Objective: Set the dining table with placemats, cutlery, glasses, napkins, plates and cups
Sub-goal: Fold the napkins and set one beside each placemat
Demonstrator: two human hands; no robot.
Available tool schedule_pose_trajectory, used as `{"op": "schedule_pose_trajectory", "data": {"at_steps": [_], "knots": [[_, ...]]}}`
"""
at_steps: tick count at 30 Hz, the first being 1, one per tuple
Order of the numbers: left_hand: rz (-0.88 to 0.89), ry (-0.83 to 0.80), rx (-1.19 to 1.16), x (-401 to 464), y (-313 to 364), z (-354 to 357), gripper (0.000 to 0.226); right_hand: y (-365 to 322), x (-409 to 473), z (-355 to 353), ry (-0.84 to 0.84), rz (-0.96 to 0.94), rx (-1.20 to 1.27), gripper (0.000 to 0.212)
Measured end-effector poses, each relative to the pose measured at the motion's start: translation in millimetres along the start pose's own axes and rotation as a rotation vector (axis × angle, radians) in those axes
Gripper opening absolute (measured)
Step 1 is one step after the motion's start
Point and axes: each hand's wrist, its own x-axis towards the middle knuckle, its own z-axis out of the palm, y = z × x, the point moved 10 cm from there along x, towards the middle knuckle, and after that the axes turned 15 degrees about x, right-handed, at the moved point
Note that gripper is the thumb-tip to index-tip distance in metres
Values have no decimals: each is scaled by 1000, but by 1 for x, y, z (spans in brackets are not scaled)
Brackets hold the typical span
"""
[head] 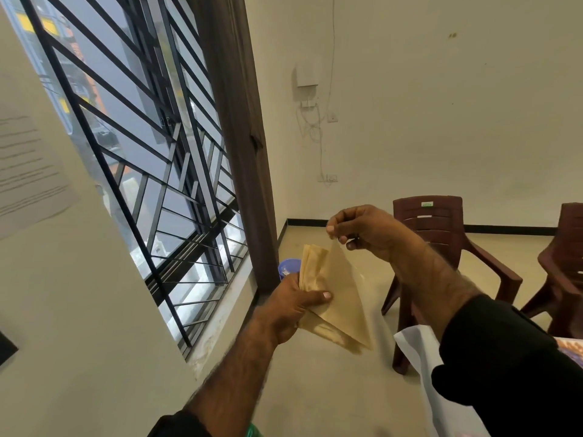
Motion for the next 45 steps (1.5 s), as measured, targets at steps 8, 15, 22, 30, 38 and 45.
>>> {"op": "schedule_pose_trajectory", "data": {"at_steps": [8, 15, 22, 30, 38, 45], "knots": [[17, 110, -179, -5, 4, -27, 54, 30, -20, -7, 25, 30, 49, 46], [1, 118, -91, -9, 14, -13, 52, 45, -24, 8, -58, 56, -20, 25], [-29, 9, 50, -8, -1, 17, 87, 20, -14, -1, -45, -21, -11, 19], [-49, 42, -84, -14, -4, 4, 52, 10, -19, -20, 77, -191, 56, 13], [-53, 134, -145, 4, -1, -12, 57, 54, -27, -3, -119, -37, -114, 14], [-87, 137, -14, 14, 5, 2, 62, 52, -18, -11, -108, -34, -96, 18]]}}
